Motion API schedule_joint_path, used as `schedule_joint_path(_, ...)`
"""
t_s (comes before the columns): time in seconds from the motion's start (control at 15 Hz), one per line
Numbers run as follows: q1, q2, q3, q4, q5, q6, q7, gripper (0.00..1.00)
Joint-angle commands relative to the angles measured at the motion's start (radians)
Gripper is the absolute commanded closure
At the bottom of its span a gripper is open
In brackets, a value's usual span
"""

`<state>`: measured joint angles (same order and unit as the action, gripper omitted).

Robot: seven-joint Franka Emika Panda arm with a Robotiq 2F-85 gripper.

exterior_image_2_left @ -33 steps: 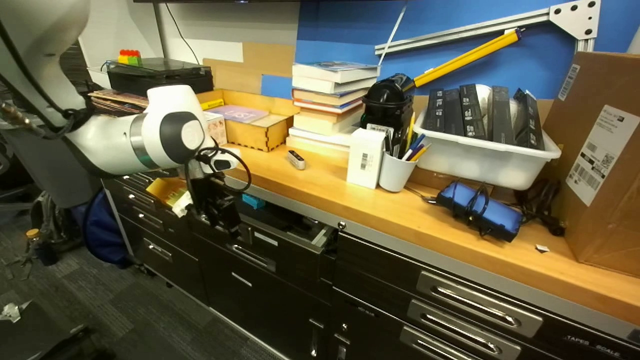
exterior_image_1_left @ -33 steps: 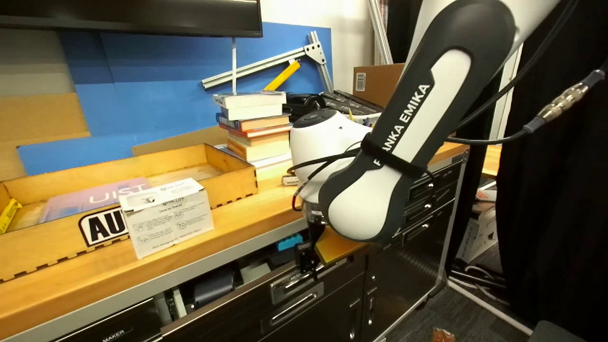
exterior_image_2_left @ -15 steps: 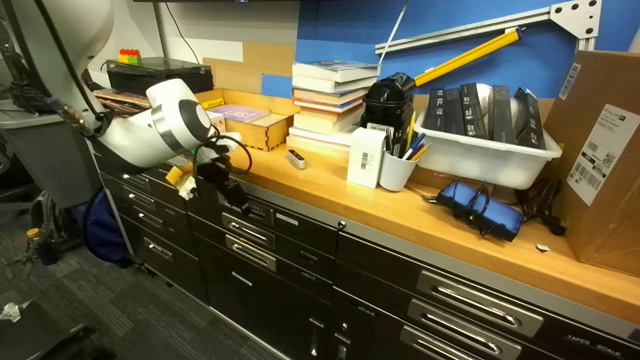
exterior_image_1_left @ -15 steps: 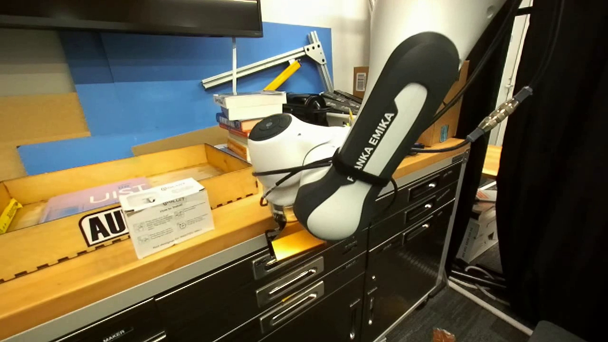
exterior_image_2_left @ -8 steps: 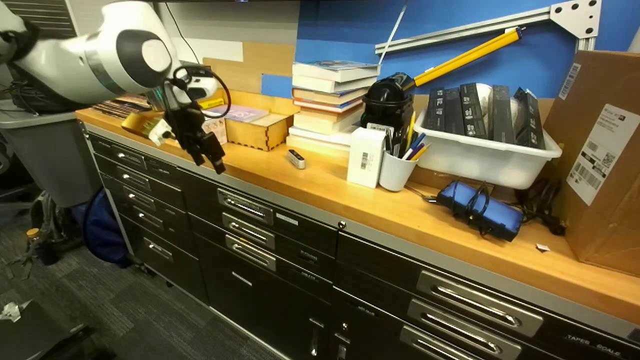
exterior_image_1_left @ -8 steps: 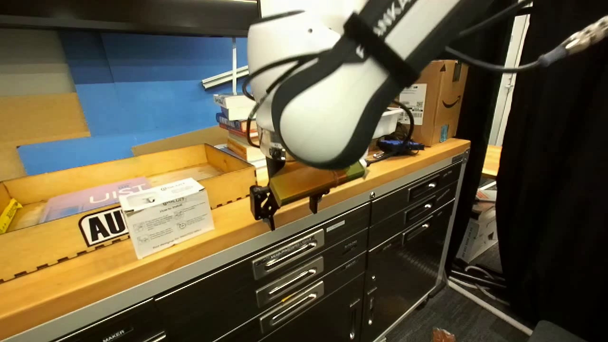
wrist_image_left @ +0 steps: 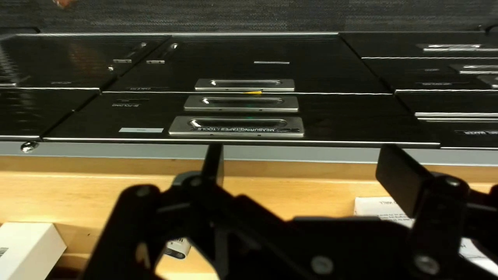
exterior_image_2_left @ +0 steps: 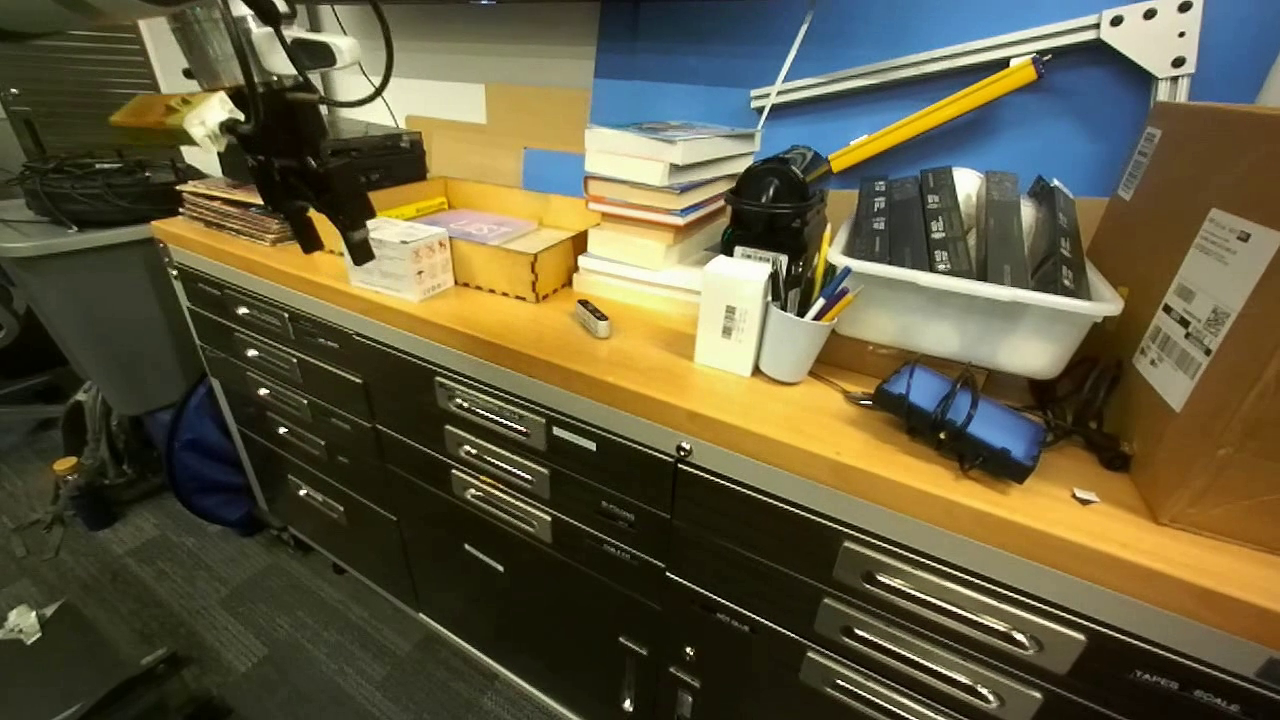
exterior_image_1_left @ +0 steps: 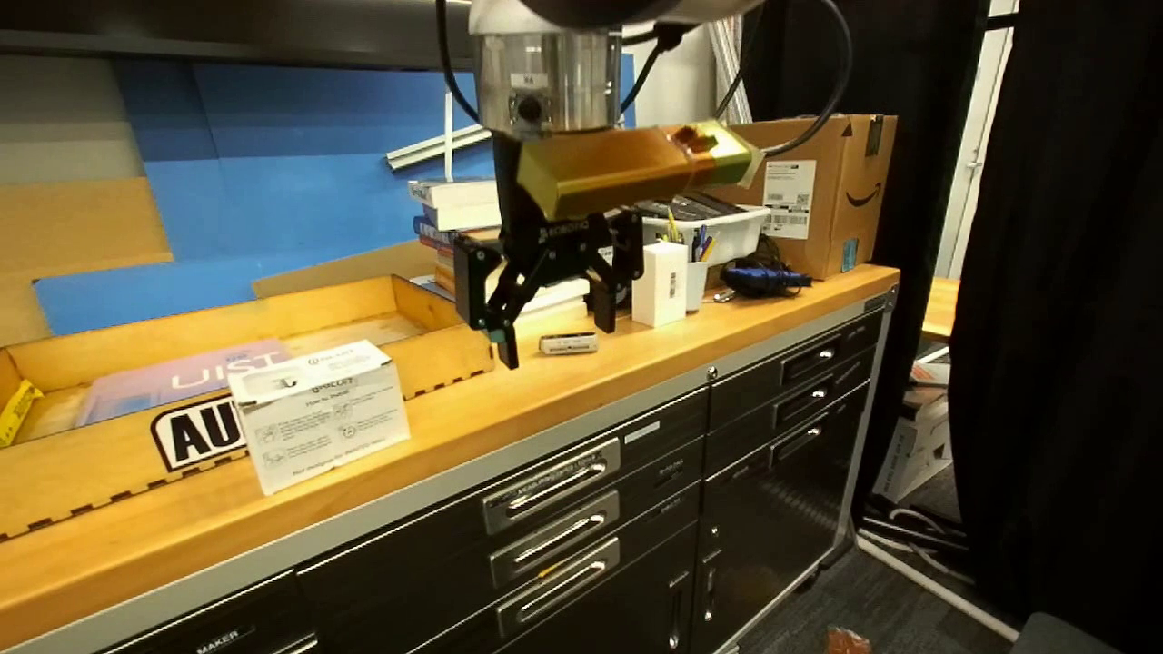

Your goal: Put the blue object inside the drawer then close the drawer.

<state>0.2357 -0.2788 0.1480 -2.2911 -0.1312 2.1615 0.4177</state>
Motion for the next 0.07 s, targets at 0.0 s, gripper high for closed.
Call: schedule_joint_path(0.0, -0.038, -0.005, 0.036, 0.002, 0.014, -0.003, -0.014, 0.00)
